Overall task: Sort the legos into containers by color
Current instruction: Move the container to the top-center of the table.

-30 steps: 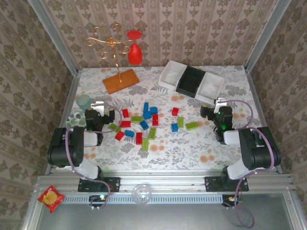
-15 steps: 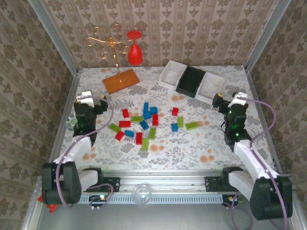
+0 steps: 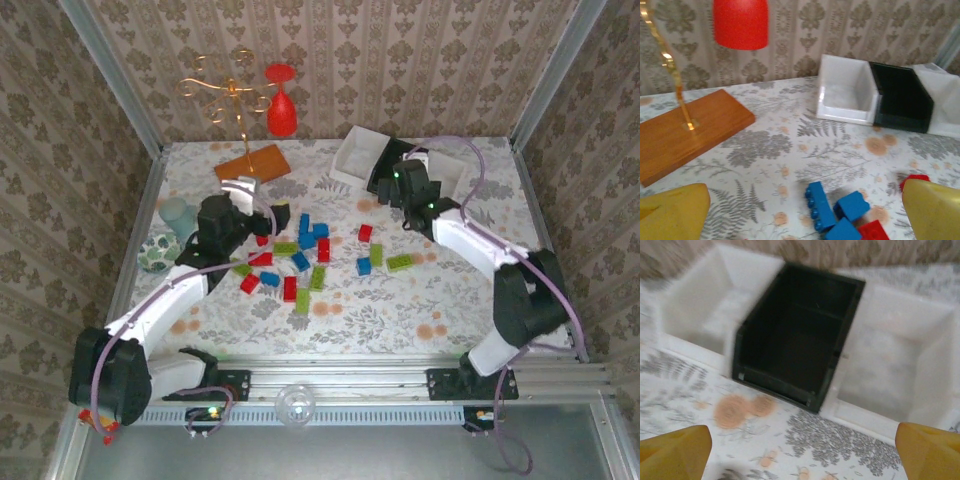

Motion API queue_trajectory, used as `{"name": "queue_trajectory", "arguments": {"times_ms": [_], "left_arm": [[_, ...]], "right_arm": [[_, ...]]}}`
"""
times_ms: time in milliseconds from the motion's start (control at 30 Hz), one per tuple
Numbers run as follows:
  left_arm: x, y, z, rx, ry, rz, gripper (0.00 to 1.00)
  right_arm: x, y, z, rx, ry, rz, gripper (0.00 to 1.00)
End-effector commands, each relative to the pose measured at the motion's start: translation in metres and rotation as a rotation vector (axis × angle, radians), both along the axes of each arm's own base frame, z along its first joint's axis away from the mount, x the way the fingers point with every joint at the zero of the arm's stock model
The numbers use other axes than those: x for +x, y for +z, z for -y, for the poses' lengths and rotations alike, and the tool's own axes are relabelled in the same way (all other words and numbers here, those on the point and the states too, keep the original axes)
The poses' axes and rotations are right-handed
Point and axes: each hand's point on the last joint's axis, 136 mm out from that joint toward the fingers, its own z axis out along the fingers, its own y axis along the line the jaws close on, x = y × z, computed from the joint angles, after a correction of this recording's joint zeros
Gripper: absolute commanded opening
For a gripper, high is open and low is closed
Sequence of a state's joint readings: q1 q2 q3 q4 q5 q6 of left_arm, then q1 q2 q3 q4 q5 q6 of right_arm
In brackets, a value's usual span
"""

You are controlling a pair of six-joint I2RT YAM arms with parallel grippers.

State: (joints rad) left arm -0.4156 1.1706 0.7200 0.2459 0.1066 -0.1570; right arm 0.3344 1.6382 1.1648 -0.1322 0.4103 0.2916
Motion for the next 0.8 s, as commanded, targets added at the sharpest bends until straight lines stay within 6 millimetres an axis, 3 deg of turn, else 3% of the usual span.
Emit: {"name": "queue_trajectory", "arguments": {"times_ms": [0,167,333,433,600,767], "left_arm": [[-0.006,0.004,0.013,0.019,-0.044,0.006,1.00],[-0.010,0.005,0.025,0.022,-0.069,0.017,1.00],[-0.016,0.005,0.024,0.037,-0.061,0.026,1.00],[-0.018,0.004,0.021,0.049,-0.047,0.033,1.00],[-0.021,0.003,0.016,0.058,-0.034,0.032,1.00],[-0.025,0.003,0.012,0.064,-0.025,0.038,1.00]], "right_arm": [[0.010,-0.027,0.030,-0.021,-0.079,-0.144,0.94],[0.049,-0.053,0.047,0.024,-0.116,-0.231,0.87],[0.074,-0.081,0.055,0.082,-0.133,-0.283,0.77],[0.086,-0.087,0.054,0.111,-0.120,-0.305,0.70],[0.095,-0.097,0.054,0.087,-0.103,-0.388,0.62],[0.089,-0.112,0.051,0.097,-0.064,-0.471,0.45]]}}
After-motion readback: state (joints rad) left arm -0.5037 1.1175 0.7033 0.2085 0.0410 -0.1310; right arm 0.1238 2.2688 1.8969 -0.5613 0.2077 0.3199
